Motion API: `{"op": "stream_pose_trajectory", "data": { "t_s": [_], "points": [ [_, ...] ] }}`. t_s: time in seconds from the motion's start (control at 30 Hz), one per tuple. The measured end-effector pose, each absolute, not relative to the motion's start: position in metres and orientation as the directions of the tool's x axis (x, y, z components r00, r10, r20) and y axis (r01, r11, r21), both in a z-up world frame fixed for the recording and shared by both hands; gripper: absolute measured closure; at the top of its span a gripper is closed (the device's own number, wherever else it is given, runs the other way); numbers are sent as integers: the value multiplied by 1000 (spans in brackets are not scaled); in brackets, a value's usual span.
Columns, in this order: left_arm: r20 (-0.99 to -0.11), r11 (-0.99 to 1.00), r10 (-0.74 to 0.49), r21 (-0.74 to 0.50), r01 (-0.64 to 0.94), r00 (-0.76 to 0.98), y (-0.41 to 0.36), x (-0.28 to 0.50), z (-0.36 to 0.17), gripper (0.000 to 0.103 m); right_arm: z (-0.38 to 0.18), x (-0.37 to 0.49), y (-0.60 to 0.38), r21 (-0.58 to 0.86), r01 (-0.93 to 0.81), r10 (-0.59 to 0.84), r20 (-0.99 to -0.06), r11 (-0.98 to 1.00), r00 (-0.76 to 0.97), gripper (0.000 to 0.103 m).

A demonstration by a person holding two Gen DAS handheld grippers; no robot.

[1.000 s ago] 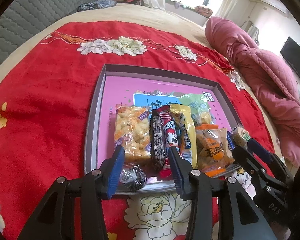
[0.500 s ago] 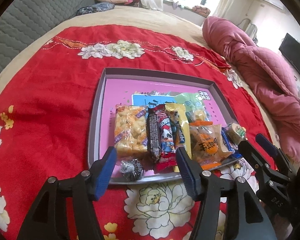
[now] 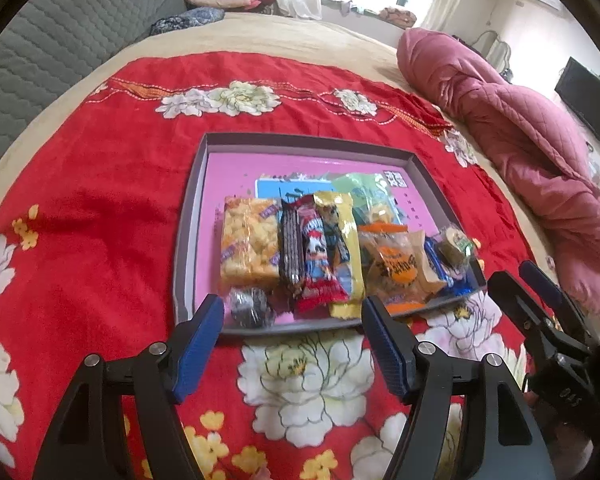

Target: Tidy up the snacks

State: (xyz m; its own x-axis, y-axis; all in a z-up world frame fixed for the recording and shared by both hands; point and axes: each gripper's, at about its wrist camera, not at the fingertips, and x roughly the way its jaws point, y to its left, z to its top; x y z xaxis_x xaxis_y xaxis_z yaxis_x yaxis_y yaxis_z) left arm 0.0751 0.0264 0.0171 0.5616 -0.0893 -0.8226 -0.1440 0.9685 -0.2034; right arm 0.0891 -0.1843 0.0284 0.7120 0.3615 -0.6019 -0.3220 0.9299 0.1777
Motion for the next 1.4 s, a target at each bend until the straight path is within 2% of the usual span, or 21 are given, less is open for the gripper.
{"op": "stream_pose_trajectory", "data": {
  "t_s": [0.67, 1.4],
  "points": [
    [-898, 966, -119, -203, -159, 425, 4, 27, -3, 30, 24, 33, -192, 80, -293, 267, -679, 953, 684, 7],
    [-905, 979, -83, -153, -137, 417, -5, 15, 0, 30, 16, 27, -186, 65, -295, 250, -717, 953, 651, 7]
  ]
}}
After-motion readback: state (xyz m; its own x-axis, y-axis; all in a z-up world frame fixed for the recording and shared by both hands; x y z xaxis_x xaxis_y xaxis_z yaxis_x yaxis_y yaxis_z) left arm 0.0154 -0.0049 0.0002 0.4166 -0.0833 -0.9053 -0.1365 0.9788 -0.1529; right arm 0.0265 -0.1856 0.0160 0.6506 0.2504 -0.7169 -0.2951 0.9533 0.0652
